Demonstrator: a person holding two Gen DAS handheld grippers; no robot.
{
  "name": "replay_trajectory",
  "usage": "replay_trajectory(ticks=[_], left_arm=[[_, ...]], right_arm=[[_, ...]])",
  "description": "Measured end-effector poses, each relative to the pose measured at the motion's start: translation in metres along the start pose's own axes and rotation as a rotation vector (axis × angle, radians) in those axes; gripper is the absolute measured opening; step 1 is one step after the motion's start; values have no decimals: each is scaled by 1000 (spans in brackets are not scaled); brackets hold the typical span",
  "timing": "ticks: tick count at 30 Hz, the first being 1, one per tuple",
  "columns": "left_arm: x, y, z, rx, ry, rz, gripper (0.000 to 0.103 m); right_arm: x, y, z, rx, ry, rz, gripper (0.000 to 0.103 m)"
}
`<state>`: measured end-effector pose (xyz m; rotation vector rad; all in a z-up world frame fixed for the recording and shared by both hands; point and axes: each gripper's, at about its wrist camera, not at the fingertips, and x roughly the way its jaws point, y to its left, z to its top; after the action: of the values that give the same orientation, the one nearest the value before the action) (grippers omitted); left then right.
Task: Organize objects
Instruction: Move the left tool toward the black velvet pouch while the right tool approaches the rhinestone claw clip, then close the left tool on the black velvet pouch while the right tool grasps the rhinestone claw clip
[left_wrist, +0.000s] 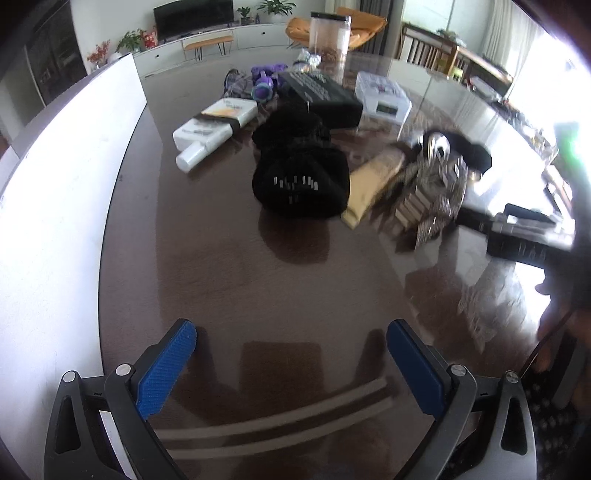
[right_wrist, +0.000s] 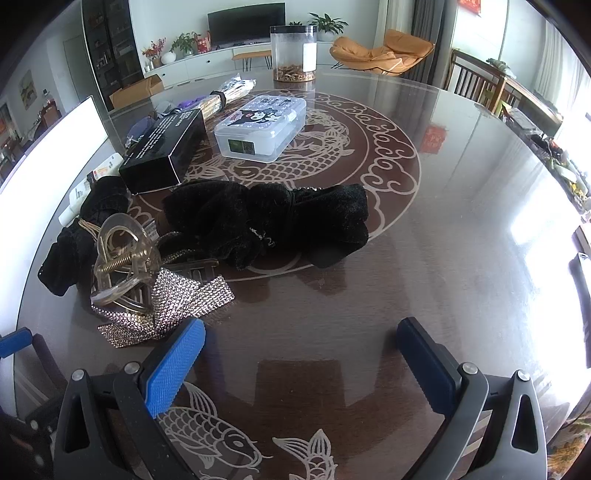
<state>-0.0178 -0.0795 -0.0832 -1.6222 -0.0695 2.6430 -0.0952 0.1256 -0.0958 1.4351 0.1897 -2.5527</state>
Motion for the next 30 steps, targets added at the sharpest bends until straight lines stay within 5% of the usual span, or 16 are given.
replay_trajectory(ticks=[7,18,22,24,30], left_arm=[[-4,11,62,-111,-82,-95,103],[50,5,104,-101,14,-56,103],[43,12,96,-76,-23,6,60],[38,17,88,-77,-27,9,52],[18,14,41,-27,-20,74,54]], right_arm=[[0,0,0,0,0,0,103],[0,0,-1,-1,-1,0,103],[0,0,-1,-1,-1,0,103],[0,0,-1,-1,-1,0,103],[0,1,-1,-2,-1,0,103]])
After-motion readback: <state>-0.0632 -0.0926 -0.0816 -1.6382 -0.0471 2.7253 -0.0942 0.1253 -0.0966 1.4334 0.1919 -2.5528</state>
